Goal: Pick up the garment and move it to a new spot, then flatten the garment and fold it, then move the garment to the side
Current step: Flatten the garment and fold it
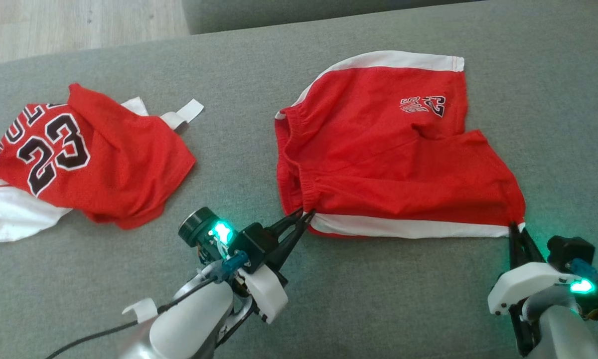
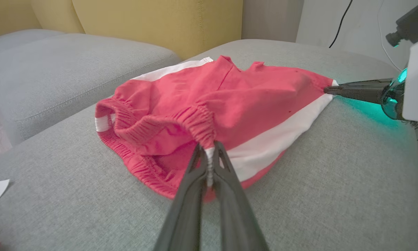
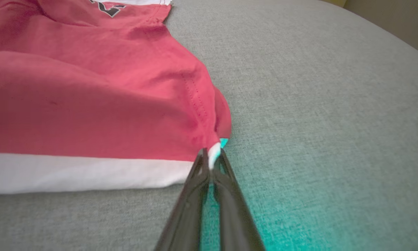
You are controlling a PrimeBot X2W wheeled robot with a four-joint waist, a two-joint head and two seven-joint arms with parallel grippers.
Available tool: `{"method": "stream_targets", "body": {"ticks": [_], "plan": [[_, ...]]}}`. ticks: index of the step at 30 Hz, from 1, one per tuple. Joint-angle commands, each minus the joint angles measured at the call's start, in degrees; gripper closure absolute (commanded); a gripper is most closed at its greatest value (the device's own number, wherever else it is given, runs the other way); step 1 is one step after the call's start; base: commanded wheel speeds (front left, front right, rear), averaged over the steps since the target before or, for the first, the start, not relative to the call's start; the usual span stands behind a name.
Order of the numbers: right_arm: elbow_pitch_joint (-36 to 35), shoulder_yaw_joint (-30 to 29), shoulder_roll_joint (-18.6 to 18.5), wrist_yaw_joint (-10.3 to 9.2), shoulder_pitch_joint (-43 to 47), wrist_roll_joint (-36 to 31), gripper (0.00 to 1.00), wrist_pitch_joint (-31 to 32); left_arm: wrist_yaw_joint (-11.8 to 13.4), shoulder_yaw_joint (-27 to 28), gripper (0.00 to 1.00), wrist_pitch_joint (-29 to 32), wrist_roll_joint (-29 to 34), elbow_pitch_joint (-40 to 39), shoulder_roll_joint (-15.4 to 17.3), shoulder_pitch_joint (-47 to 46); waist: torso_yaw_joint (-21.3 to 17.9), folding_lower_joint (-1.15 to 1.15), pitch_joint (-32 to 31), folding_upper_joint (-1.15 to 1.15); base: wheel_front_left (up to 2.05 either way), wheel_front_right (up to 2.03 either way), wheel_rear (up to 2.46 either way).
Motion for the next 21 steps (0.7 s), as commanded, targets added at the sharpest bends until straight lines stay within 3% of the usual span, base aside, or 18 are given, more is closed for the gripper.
{"method": "stream_targets", "body": {"ticks": [1, 10, 21], "plan": [[-0.64, 1.7, -0.32, 0.39, -1.34, 0.35, 1.0, 0.01, 0.5, 1.51, 1.0, -0.3, -0.46, -1.51, 1.37, -1.57, -0.1, 0.0, -0.32, 0.0, 0.0, 0.0, 0.0], [-4.5, 4.78, -0.32, 0.39, -2.16, 5.42, 1.0, -1.98, 1.86, 3.3, 1.0, -0.91, -1.93, -2.19, 2.48, -1.67, -0.25, 0.0, -2.9, 0.0, 0.0, 0.0, 0.0], [-22.8, 12.85, -1.52, 0.39, -10.11, 15.55, 1.0, 1.1, -0.74, 7.24, 1.0, 2.9, -3.7, -4.56, 6.3, -13.59, -0.62, 0.0, -7.83, 0.0, 0.0, 0.0, 0.0]]}}
